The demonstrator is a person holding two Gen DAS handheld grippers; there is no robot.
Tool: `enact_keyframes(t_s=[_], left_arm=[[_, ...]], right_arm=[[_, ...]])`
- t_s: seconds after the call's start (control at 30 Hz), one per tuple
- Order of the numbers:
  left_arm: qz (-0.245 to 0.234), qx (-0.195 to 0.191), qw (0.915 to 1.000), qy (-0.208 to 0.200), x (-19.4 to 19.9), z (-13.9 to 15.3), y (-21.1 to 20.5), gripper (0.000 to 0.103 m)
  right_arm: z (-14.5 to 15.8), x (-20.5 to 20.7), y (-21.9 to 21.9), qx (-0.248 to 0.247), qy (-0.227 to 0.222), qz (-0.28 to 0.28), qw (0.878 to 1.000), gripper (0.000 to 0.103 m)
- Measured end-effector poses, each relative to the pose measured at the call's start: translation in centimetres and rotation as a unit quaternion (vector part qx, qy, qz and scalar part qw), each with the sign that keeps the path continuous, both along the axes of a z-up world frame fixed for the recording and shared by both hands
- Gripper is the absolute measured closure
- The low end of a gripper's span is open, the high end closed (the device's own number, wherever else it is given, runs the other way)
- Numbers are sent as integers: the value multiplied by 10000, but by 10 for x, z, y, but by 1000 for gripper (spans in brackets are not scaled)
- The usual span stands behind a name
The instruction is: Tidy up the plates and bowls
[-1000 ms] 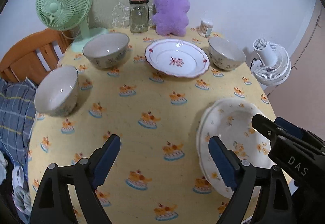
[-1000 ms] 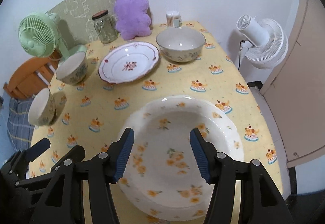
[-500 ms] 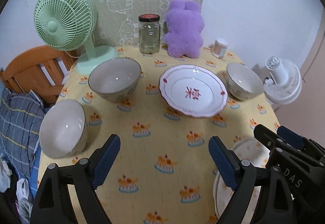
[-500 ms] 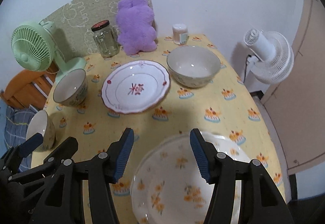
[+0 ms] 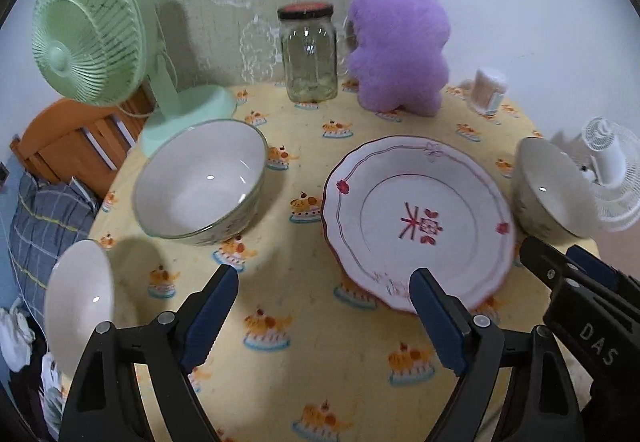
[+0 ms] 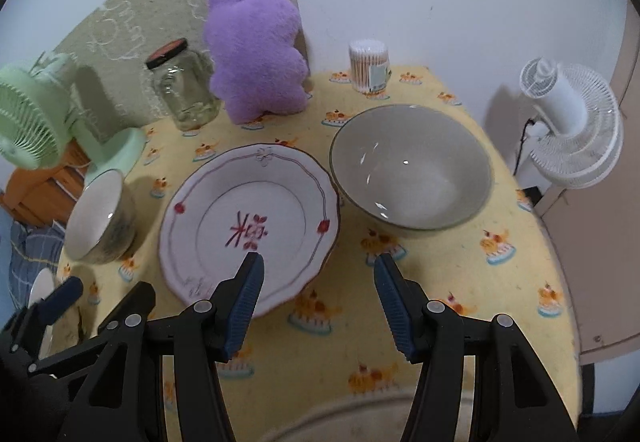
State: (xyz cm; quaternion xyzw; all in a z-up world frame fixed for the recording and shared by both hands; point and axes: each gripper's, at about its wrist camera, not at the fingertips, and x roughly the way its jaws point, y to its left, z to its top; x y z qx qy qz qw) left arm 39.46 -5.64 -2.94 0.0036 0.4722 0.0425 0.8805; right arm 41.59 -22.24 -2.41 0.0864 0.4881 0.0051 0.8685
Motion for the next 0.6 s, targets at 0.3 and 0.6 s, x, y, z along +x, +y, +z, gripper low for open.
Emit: enact_keyframes(t_s=[0.3, 0.6], left_arm=[[2, 135, 9995, 288, 30, -40, -5, 20], [-66, 159, 9992, 372, 49, -51, -10, 32]], right_arm=[[-42, 27, 8, 240, 401, 117, 9988, 42], [-58, 52, 11, 235, 639, 196, 9975, 52]])
